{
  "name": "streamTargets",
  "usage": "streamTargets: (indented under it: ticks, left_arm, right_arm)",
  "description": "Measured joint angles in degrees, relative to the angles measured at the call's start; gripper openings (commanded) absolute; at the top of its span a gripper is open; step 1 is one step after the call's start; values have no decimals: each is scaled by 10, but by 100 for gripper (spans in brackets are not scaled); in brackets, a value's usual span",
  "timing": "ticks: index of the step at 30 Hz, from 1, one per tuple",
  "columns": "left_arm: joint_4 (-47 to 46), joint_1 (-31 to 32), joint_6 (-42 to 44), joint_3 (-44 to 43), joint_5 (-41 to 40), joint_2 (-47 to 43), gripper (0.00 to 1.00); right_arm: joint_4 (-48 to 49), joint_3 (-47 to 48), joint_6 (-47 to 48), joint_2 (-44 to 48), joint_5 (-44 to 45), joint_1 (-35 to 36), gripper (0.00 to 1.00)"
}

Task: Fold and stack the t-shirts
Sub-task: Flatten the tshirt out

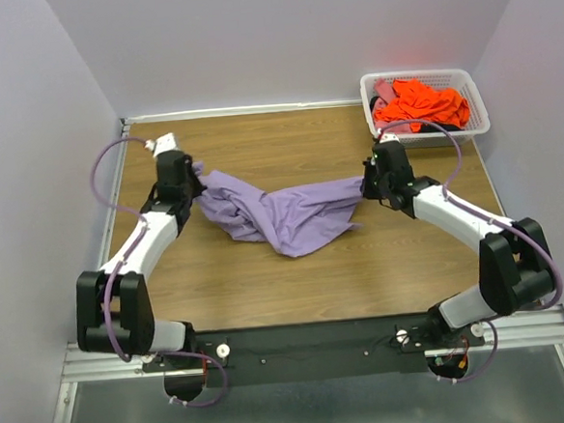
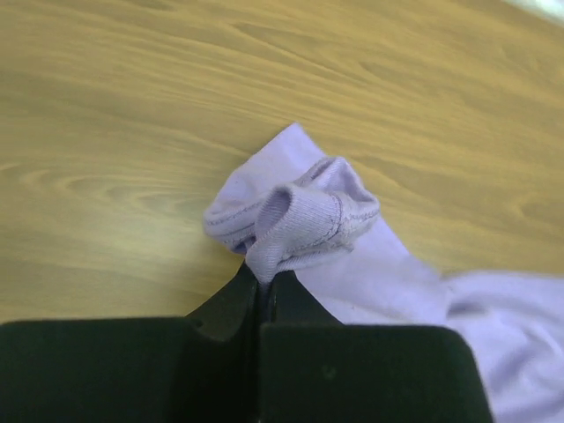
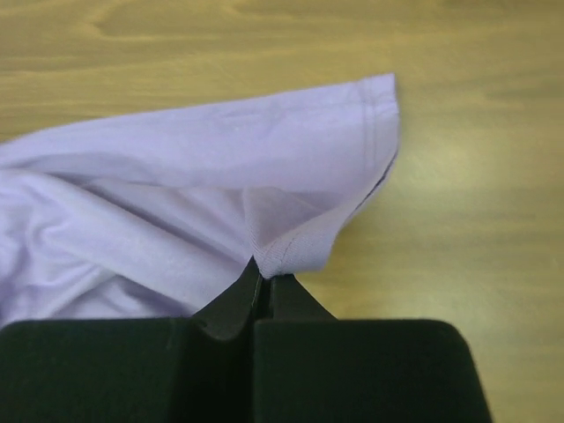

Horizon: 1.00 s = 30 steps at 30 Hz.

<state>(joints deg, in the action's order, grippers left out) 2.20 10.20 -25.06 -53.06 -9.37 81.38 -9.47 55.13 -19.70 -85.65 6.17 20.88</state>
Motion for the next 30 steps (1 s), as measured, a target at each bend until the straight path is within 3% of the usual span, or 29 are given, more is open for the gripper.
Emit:
streamTargets:
  ticks: [4,7,11,15,21,24,27,28,30]
  left_arm:
    - [-33,-94,-64,104,11,-53,0]
    - [-34,-148,-102,160,39,-38,0]
    - [-26,-170,-115,156,86,9,0]
    - [-13,-173,-108,82,124,42,0]
    - [-17,-175,-73,-131,157,42,0]
    - [-45,-180,-69,-193,168,25,0]
    - [-68,-185,-69,-202,174,-21,0]
    - [-78,-187,-69,-191,175,-40,0]
    - [-94,-188,-73,-159,173,-73,2]
  right_arm:
    - [-6,-63,-18,44,45,-1,0]
    - [-9,-88,-33,63,62,-4,0]
    - [-14,-90,-43,61,71,-8,0]
    - [-35,-52,-38,56,88,-14,0]
    - [-38,87,-9,60,103,-45,0]
    - [-35,153,14,81,118,-54,0]
    - [-24,177,29,127,136,-55,2]
    - [-20,171,31,154,142,-56,8]
    - [-15,155,32,186,150,-56,10]
